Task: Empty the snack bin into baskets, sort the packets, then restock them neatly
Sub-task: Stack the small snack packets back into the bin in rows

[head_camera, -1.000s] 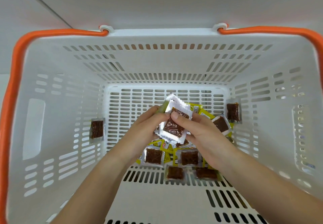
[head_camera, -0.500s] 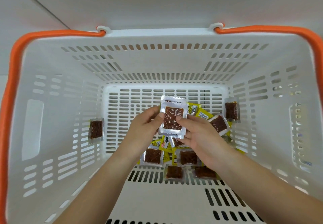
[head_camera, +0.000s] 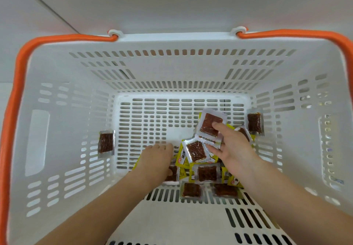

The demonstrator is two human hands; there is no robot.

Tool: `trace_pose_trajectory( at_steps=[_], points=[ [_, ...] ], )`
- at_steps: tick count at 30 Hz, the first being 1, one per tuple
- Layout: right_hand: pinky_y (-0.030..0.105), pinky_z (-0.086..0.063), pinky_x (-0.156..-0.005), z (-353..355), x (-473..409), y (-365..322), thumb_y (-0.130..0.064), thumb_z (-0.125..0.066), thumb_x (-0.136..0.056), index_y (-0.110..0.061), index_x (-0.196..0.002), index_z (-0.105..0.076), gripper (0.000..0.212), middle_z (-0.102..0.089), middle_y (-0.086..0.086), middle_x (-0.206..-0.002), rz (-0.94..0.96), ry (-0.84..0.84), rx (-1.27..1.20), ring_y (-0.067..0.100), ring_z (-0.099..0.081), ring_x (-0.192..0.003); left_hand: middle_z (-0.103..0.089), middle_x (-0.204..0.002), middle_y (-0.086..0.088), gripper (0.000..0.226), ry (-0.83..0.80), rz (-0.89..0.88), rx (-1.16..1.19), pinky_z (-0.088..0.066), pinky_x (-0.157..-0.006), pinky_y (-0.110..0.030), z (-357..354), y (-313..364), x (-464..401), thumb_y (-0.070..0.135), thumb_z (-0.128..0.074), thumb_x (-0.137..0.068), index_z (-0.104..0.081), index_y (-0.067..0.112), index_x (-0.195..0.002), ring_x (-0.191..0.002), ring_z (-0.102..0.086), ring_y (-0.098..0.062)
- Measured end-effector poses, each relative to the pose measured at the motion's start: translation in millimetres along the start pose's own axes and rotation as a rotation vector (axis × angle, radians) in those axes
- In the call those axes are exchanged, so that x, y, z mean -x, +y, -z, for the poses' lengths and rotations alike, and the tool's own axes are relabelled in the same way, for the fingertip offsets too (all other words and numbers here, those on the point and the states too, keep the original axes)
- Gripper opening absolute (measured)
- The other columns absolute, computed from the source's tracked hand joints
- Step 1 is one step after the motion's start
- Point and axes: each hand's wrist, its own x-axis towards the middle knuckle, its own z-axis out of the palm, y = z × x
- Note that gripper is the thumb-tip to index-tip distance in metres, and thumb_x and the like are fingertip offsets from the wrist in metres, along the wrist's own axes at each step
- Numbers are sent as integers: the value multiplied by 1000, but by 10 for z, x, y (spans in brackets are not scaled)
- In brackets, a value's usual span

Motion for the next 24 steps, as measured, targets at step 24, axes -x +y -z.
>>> trace_pose_trajectory(
  at_steps=[24],
  points=[
    [46, -57, -79, -37, 1460, -709, -30, -43, -97, -13, -110, -64, 30, -60, 19, -111, 369, -449, 105, 30, -60, -102, -73, -100, -1, 31, 1190, -528, -187, -44, -74, -31, 1821, 164, 1389, 3, -74, -69, -76, 13, -99, -89, -58, -18]
  ],
)
